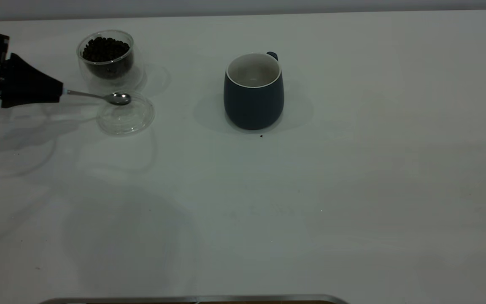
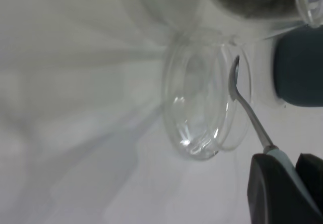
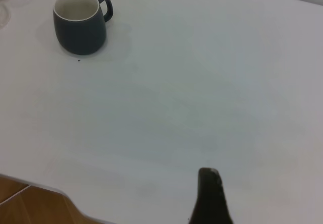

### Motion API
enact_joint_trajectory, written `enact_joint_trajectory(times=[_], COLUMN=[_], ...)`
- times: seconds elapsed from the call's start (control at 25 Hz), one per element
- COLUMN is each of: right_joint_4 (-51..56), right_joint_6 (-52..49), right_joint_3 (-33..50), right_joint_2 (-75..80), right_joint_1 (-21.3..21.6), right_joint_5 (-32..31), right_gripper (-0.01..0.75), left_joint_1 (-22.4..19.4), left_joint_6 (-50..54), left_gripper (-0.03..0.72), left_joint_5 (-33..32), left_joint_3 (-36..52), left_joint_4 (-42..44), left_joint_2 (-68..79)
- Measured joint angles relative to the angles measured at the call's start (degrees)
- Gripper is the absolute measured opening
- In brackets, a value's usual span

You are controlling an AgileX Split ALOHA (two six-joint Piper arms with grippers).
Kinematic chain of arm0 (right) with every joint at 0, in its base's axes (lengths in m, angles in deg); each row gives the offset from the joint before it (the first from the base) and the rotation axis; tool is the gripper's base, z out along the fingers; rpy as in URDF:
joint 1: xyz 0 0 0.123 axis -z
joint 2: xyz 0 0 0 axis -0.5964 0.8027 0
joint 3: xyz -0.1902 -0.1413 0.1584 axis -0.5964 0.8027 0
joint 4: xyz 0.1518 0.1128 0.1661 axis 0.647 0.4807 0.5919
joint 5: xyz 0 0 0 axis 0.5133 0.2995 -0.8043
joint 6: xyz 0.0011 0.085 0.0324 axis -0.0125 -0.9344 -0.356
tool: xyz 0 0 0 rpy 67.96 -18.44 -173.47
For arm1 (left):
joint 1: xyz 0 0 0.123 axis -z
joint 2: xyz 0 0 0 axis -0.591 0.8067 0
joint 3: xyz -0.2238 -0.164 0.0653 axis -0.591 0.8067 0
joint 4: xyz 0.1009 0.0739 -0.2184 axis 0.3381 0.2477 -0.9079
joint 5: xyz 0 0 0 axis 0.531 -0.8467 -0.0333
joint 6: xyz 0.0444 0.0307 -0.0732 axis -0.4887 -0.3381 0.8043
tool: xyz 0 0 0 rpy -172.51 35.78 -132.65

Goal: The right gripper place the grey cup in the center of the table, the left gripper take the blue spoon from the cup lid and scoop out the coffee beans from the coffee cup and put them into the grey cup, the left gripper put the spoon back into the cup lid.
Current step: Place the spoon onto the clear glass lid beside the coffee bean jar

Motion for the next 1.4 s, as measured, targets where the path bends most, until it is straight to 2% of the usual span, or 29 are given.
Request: enact_joint_trajectory(times=[0.24, 0.72, 0.84, 0.96, 1.08, 1.24, 1.4], right_joint_4=[0.00, 0.05, 0.05, 0.05, 0.05, 0.05, 0.05], right_joint_6=[0.00, 0.00, 0.00, 0.00, 0.00, 0.00, 0.00], right_joint_3=[0.00, 0.00, 0.00, 0.00, 0.00, 0.00, 0.00], right_joint_2=[0.00, 0.00, 0.00, 0.00, 0.00, 0.00, 0.00], right_joint_1=[0.00, 0.00, 0.00, 0.00, 0.00, 0.00, 0.00], right_joint_5=[0.00, 0.00, 0.00, 0.00, 0.00, 0.00, 0.00], right_gripper=[0.590, 0.590, 0.590, 0.590, 0.590, 0.590, 0.590], left_joint_1=[1.90, 2.66, 2.66, 2.66, 2.66, 2.66, 2.66], left_joint_6=[-0.28, -0.28, -0.69, -1.57, -1.59, -1.69, -1.44], left_gripper=[0.121, 0.121, 0.151, 0.257, 0.422, 0.606, 0.663], left_joint_5=[1.22, 1.23, 1.51, 2.15, 2.20, 2.43, 2.34], left_joint_3=[0.00, 0.00, 0.00, 0.00, 0.00, 0.00, -1.50], left_joint_4=[-1.60, -3.92, -4.38, -4.77, -4.78, -4.70, -0.29], left_joint_2=[1.85, 4.00, 4.00, 4.00, 4.00, 4.00, 4.00])
